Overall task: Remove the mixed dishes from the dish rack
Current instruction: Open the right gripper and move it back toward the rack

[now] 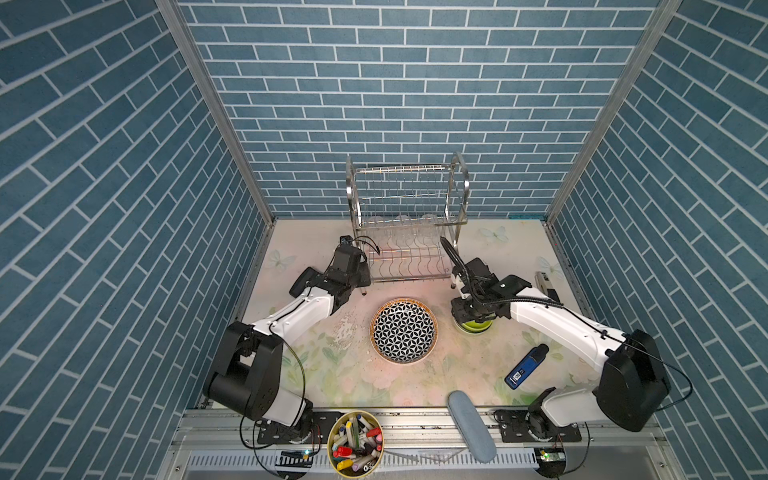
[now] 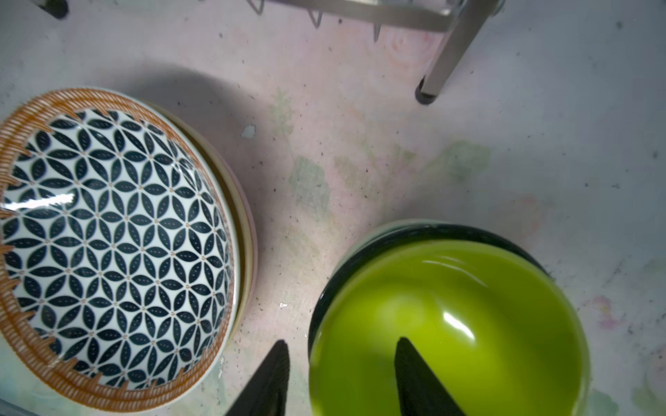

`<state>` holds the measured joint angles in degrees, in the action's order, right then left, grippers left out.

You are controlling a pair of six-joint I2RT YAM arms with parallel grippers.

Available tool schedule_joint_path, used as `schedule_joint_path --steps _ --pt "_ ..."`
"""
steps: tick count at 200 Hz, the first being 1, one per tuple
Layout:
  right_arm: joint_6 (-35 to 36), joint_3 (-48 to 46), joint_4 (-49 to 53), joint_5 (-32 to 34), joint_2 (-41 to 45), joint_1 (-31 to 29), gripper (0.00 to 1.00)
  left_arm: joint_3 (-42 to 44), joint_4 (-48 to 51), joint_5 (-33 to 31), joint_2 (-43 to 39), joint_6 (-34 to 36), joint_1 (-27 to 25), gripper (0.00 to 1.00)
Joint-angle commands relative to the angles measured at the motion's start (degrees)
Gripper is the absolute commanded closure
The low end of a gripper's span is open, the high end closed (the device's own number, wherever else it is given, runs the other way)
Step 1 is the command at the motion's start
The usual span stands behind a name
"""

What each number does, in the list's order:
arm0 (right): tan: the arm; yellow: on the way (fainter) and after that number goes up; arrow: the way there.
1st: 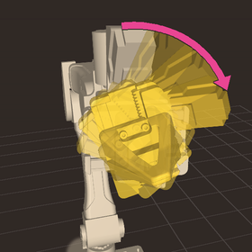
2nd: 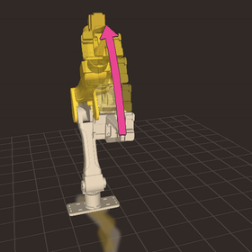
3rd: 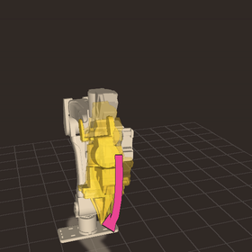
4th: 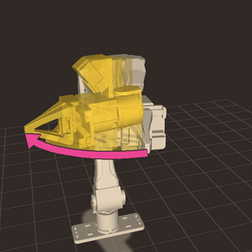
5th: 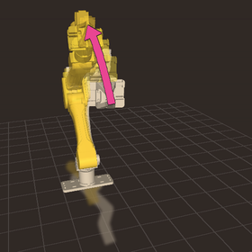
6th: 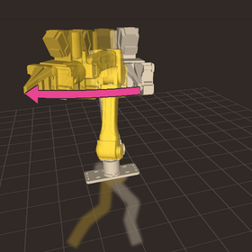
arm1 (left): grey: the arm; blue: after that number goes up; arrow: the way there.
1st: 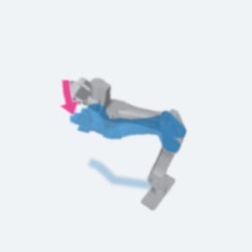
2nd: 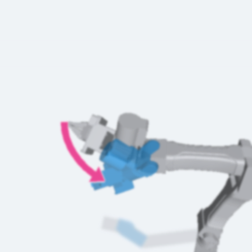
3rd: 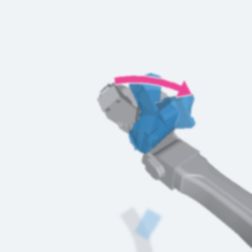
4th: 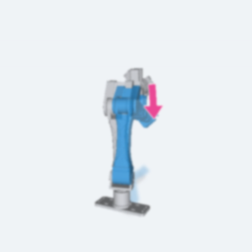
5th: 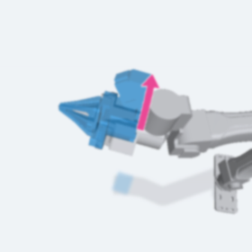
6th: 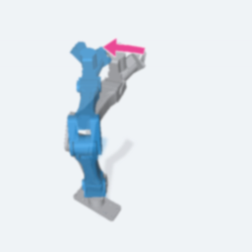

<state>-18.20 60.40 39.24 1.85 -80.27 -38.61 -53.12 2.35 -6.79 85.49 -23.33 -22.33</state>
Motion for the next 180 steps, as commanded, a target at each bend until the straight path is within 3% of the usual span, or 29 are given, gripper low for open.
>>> schedule_joint_path --steps 1,40,82,180 --pt "0.8 -0.2 -3.6 2.3 4.2 0.1 0.47 0.0 2.7 -1.7 1.2 -1.1 0.6 0.92" --pt "2.1 -2.3 -10.9 1.3 6.8 -0.4 0.45 0.0 2.5 -1.9 1.1 -0.4 0.5 0.92" --pt "4.0 -4.1 -22.3 4.4 6.3 -5.6 0.44 -0.4 2.6 -1.7 1.6 -0.6 0.6 0.92" --pt "9.1 0.0 -52.1 0.5 -14.1 -7.4 0.4 0.1 2.8 -2.0 1.2 -0.6 0.5 0.92"
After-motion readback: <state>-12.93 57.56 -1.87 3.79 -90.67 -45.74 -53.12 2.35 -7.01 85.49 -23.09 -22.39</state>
